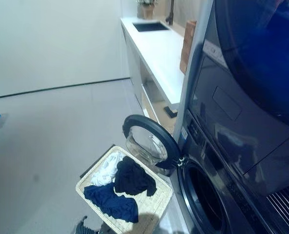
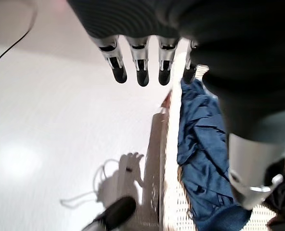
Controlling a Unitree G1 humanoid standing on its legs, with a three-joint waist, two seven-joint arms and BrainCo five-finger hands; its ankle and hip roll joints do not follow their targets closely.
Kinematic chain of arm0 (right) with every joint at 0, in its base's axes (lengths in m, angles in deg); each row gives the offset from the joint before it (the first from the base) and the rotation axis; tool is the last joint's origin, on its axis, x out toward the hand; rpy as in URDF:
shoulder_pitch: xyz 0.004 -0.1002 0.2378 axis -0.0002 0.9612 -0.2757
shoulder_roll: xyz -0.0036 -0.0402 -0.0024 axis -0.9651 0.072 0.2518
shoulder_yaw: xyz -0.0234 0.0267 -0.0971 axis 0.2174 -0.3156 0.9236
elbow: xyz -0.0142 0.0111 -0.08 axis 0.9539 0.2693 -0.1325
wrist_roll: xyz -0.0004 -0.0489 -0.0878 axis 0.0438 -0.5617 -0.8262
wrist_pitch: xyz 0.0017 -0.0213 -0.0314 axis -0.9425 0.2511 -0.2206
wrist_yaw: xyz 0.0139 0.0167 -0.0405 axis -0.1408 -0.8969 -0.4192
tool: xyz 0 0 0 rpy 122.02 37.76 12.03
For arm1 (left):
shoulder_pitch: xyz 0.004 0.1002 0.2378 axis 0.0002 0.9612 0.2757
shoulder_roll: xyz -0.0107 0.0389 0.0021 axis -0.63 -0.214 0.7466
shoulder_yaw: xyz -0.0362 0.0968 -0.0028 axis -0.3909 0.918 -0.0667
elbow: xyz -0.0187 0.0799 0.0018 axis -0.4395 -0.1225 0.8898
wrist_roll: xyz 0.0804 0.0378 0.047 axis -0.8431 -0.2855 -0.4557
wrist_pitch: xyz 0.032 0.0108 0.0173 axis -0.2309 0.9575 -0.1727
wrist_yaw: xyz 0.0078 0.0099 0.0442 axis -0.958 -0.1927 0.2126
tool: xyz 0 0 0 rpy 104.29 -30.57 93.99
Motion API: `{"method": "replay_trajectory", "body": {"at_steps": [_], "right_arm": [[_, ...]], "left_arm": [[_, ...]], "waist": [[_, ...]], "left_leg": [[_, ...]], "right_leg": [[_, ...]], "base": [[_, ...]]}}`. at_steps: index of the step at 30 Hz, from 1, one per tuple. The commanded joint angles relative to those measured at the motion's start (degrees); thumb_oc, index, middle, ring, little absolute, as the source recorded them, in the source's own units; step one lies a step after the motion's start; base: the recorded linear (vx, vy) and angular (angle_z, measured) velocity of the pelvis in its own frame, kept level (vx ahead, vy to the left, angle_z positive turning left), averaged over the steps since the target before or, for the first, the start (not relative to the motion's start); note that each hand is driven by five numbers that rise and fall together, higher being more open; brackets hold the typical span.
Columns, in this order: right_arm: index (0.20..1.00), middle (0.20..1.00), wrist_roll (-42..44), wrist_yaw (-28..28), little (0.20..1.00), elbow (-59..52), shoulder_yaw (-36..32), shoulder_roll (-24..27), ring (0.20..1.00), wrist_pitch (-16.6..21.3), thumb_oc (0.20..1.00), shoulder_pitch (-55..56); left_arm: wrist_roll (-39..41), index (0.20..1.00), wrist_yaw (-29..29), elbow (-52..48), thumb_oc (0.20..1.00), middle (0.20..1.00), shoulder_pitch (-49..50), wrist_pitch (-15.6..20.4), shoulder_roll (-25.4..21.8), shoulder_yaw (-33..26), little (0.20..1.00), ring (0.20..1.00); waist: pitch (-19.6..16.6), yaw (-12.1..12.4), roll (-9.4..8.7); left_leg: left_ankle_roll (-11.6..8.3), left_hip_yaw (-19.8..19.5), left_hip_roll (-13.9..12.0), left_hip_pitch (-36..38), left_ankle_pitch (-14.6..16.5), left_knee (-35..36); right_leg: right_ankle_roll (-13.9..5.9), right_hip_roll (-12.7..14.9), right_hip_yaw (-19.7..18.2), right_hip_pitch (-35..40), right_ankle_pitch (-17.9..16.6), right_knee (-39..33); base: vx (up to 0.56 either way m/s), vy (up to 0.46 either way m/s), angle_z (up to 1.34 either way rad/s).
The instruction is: Put the clothes into the washing machine.
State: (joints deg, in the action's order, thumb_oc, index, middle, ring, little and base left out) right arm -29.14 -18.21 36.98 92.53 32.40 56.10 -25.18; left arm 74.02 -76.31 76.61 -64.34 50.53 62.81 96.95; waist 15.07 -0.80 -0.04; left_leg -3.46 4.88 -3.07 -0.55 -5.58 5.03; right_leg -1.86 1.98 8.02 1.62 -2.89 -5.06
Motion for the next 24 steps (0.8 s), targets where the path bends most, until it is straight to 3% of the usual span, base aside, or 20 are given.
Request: {"method": "replay_trajectory", "body": {"at_steps": [1, 2, 5, 8, 9, 13, 14, 19, 24], "right_arm": [[1.000, 1.000, 2.7, -0.9, 1.000, -1.9, 3.3, -1.2, 1.000, 1.1, 1.000, -2.5], [1.000, 1.000, 2.7, -0.9, 1.000, -1.9, 3.3, -1.2, 1.000, 1.1, 1.000, -2.5], [1.000, 1.000, 4.8, -1.0, 1.000, -3.2, 4.5, -1.4, 1.000, 2.6, 1.000, -4.5], [1.000, 1.000, 5.5, -1.1, 1.000, -3.5, 4.9, -1.4, 1.000, 3.0, 1.000, -5.3], [1.000, 1.000, 6.7, -1.3, 1.000, -4.4, 5.4, -1.4, 1.000, 3.3, 1.000, -6.8], [1.000, 1.000, 7.7, -1.9, 1.000, -5.1, 5.9, -1.3, 1.000, 3.5, 1.000, -8.2], [1.000, 1.000, 8.6, -2.3, 1.000, -6.0, 6.3, -1.1, 1.000, 3.7, 1.000, -9.8], [1.000, 1.000, 11.5, -3.0, 1.000, -7.5, 6.9, -0.6, 1.000, 3.3, 1.000, -12.3], [1.000, 1.000, 16.1, -3.4, 1.000, -10.1, 8.1, -0.4, 1.000, 3.8, 1.000, -14.2]], "left_arm": [[-6.8, 1.000, -5.9, 2.4, 1.000, 1.000, -4.1, -5.2, -0.6, 2.2, 1.000, 1.000], [-6.8, 1.000, -5.9, 2.4, 1.000, 1.000, -4.1, -5.2, -0.6, 2.2, 1.000, 1.000], [-8.9, 1.000, -9.4, 3.2, 1.000, 1.000, -8.4, -10.1, -1.5, 4.3, 1.000, 1.000], [-8.7, 1.000, -9.8, 3.2, 1.000, 1.000, -9.5, -10.7, -1.8, 4.3, 1.000, 1.000], [-9.2, 1.000, -10.1, 3.4, 1.000, 1.000, -12.0, -12.1, -2.1, 5.1, 1.000, 1.000], [-9.3, 1.000, -10.5, 3.2, 1.000, 1.000, -14.5, -13.5, -2.2, 5.6, 1.000, 1.000], [-8.2, 1.000, -11.4, 3.4, 1.000, 1.000, -17.2, -15.0, -2.4, 5.7, 1.000, 1.000], [-6.9, 1.000, -12.8, 5.1, 1.000, 1.000, -21.9, -16.8, -3.6, 5.4, 1.000, 1.000], [0.1, 1.000, -15.0, 7.6, 1.000, 1.000, -26.9, -16.6, -5.8, 3.3, 1.000, 1.000]], "waist": [[2.7, -1.1, -1.90], [2.7, -1.1, -1.90], [5.9, -2.5, -3.11], [7.0, -2.9, -3.44], [9.1, -3.6, -4.01], [10.8, -4.1, -4.53], [12.7, -4.7, -5.08], [14.7, -5.8, -6.00], [14.7, -7.1, -7.53]], "left_leg": [[4.12, 4.7, 6.0, 0.0, 6.7, -3.5], [4.12, 4.7, 6.0, 0.0, 6.7, -3.5], [4.32, 6.4, 6.1, -3.7, 7.0, -5.7], [4.29, 6.7, 6.1, -5.0, 6.9, -6.4], [4.22, 7.1, 6.2, -7.6, 7.0, -8.2], [4.17, 7.6, 6.2, -10.1, 6.8, -9.5], [3.96, 7.7, 6.3, -12.9, 6.6, -11.0], [3.32, 7.4, 6.4, -17.9, 6.3, -13.7], [2.36, 7.4, 5.9, -25.6, 5.9, -17.1]], "right_leg": [[-3.28, -0.5, -4.7, -4.5, -0.6, 2.9], [-3.28, -0.5, -4.7, -4.5, -0.6, 2.9], [-3.77, -0.3, -6.8, -8.5, -1.8, 4.1], [-3.84, -0.3, -7.4, -9.8, -2.1, 4.6], [-3.99, -0.3, -8.8, -12.7, -2.6, 5.9], [-4.17, -0.4, -9.9, -15.5, -3.1, 7.0], [-4.20, -0.6, -10.6, -18.8, -3.6, 8.3], [-3.69, -1.2, -11.0, -23.6, -4.5, 9.5], [-2.94, -2.1, -10.5, -30.7, -5.2, 10.9]], "base": [[0.03, 0.047, -0.09], [-0.01, 0.035, -0.23], [-0.04, 0.014, -0.25], [-0.05, 0.008, -0.29], [-0.05, 0.015, -0.11], [-0.06, 0.013, -0.22], [-0.08, 0.014, -0.09], [-0.05, 0.017, -0.13], [-0.01, -0.011, -0.10]]}}
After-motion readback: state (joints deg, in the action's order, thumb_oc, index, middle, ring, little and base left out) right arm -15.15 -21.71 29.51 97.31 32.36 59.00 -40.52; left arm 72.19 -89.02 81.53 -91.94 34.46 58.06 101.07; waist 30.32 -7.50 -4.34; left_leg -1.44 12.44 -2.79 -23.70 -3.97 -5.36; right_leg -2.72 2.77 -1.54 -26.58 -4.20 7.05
